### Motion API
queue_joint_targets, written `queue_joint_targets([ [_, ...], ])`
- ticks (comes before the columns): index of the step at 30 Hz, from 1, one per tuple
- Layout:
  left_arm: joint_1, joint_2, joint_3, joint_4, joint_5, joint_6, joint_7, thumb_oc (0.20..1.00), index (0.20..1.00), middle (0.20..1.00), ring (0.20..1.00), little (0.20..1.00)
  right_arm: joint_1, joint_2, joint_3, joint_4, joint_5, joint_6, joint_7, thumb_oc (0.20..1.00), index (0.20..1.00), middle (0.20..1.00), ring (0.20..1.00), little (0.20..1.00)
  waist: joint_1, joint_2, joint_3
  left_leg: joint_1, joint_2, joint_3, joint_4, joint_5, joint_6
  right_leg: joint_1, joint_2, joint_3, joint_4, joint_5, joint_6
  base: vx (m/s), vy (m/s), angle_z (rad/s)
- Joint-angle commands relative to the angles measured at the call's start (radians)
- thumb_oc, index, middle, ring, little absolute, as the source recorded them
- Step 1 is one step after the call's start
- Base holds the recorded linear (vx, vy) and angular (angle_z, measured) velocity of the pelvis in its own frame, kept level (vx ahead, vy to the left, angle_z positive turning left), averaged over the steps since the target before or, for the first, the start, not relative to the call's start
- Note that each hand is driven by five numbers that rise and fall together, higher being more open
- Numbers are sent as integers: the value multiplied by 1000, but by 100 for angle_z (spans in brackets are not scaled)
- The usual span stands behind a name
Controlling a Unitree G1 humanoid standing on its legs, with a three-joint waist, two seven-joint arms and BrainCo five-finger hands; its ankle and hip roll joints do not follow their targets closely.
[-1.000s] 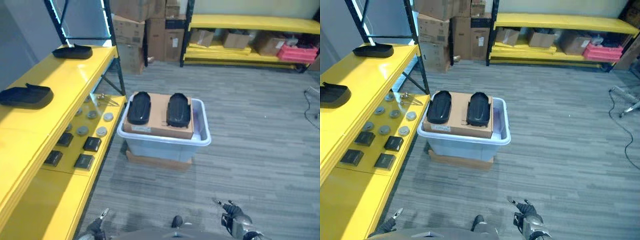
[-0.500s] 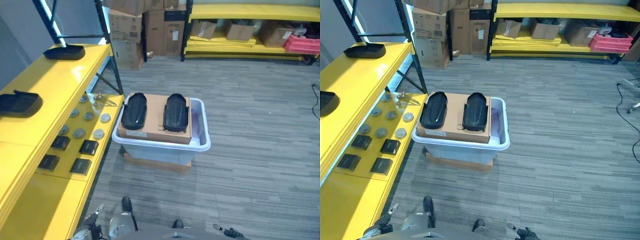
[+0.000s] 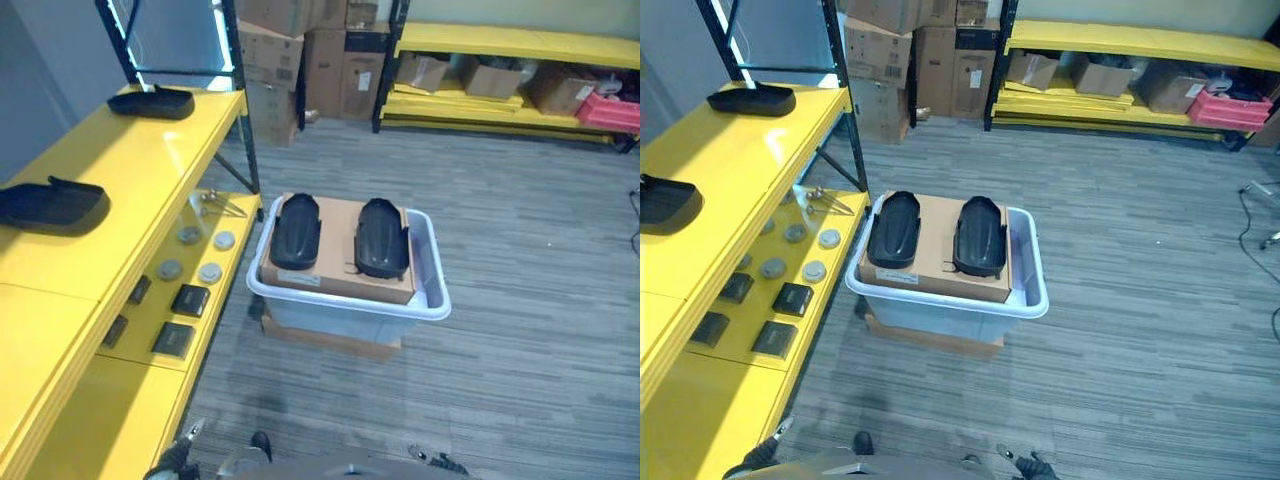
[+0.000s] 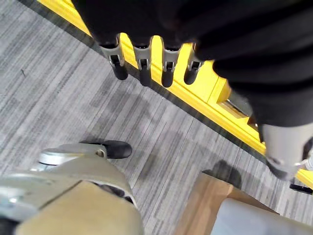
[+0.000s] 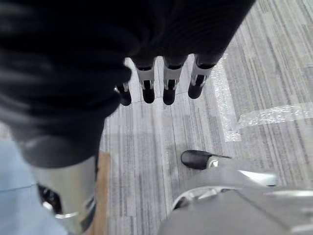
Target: Move parts from the plastic box to the shelf.
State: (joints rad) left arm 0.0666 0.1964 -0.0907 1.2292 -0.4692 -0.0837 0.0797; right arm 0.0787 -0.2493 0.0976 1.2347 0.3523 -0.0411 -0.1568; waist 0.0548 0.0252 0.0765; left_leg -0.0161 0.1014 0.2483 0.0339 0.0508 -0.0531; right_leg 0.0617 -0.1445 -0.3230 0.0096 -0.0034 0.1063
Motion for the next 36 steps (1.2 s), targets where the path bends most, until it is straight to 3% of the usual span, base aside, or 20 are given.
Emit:
queue_joint_targets([
  [1,-65,1,4,2,-21,-20,19,1000,1000,1000,1000,1000,-41,-26,26,2,-14,2,-19,1000,1000,1000,1000,1000,5,-58,42,-77,52,-28,173,-84,-43,-9,17,5,-61,31,-1,-23,-237,-8],
  [4,-59,-2,21,5,-27,-29,16,1000,1000,1000,1000,1000,-41,-38,32,1,-29,7,-20,1000,1000,1000,1000,1000,6,-67,63,-144,80,-51,326,-63,-48,-4,36,21,-58,22,-24,-2,-141,-4],
  [6,-59,2,32,5,-19,-23,8,1000,1000,1000,1000,1000,-44,-47,31,2,-32,12,-27,1000,1000,1000,1000,1000,7,-65,76,-163,82,-49,356,-56,-43,-2,48,26,-49,15,-33,24,-87,-6],
  [10,-54,5,24,12,-10,-30,2,1000,1000,1000,1000,1000,-43,-58,13,13,-24,3,-25,1000,1000,1000,1000,1000,14,-43,85,-163,56,-9,175,0,-45,14,64,13,-56,12,-21,115,28,4],
  [13,-48,12,25,21,-4,-29,2,1000,1000,1000,1000,1000,-31,-64,7,14,-24,-7,-21,1000,1000,1000,1000,1000,24,-15,83,-193,56,0,12,122,-76,51,80,18,-55,-5,-13,307,135,25],
  [15,-47,14,28,24,0,-30,-4,1000,1000,1000,1000,1000,-27,-65,10,10,-19,-13,-19,1000,1000,1000,1000,1000,27,-9,85,-212,60,13,1,148,-80,60,81,13,-41,-18,-16,234,100,25],
  [19,-31,13,48,31,13,-46,-2,1000,1000,1000,1000,1000,-34,-59,19,0,-6,-25,-18,1000,1000,1000,1000,1000,46,-20,82,-219,36,2,45,94,-58,67,59,9,-2,-49,-17,216,121,-22],
  [21,-27,15,51,30,13,-57,3,1000,1000,1000,1000,1000,-51,-53,26,-7,23,-18,-21,1000,1000,1000,1000,1000,62,-29,74,-210,8,-21,74,44,-32,72,43,17,22,-70,-13,222,123,-75],
  [23,-43,28,39,19,33,-61,-13,1000,1000,1000,1000,1000,-63,-39,19,-10,69,-41,-21,1000,1000,1000,1000,1000,79,-32,56,-190,-34,-33,86,-14,8,92,24,13,85,-130,-10,257,154,-72],
  [25,-52,32,30,11,33,-56,-14,1000,1000,1000,1000,1000,-68,-36,16,-14,91,-51,-26,1000,1000,1000,1000,1000,85,-25,45,-196,-46,-34,84,-5,33,79,29,14,126,-141,-14,145,139,-2],
  [29,-56,46,2,-24,6,-50,-26,1000,1000,1000,1000,1000,-81,-19,9,-79,137,-39,-54,1000,1000,1000,1000,1000,70,-5,43,-138,-102,-47,53,-45,111,-109,-43,50,508,-41,46,160,182,-2],
  [30,-54,47,-8,-34,-13,-50,-21,1000,1000,1000,1000,1000,-88,-19,10,-88,140,-36,-57,1000,1000,1000,1000,1000,66,3,46,-116,-105,-49,37,-50,117,-149,-52,60,548,-28,43,97,75,-13],
  [31,-58,49,-17,-43,-31,-45,-14,1000,1000,1000,1000,1000,-96,-18,11,-95,140,-34,-58,1000,1000,1000,1000,1000,62,7,51,-96,-108,-54,23,-54,115,-180,-62,54,523,-11,42,48,-145,-4],
  [32,-78,56,-24,-65,-55,-24,-3,1000,1000,1000,1000,1000,-120,-17,13,-105,142,-36,-54,1000,1000,1000,1000,1000,61,10,64,-68,-99,-63,7,-56,87,-208,-79,30,370,10,43,38,-253,-7],
  [33,-90,66,-23,-67,-63,-17,-3,1000,1000,1000,1000,1000,-128,-13,14,-101,141,-49,-49,1000,1000,1000,1000,1000,58,-5,77,-65,-106,-69,20,-81,83,-227,-97,35,282,66,59,-21,-363,-12],
  [34,-97,72,-18,-86,-73,-3,8,1000,1000,1000,1000,1000,-142,-19,23,-107,147,-50,-47,1000,1000,1000,1000,1000,65,2,84,-75,-79,-63,22,-69,69,-210,-95,31,246,38,59,-30,-363,14],
  [36,-116,68,-13,-67,-86,1,10,1000,1000,1000,1000,1000,-149,-16,31,-117,146,-52,-60,1000,1000,1000,1000,1000,68,-10,90,-98,-58,-63,40,-60,54,-168,-87,13,135,40,71,33,-315,51],
])
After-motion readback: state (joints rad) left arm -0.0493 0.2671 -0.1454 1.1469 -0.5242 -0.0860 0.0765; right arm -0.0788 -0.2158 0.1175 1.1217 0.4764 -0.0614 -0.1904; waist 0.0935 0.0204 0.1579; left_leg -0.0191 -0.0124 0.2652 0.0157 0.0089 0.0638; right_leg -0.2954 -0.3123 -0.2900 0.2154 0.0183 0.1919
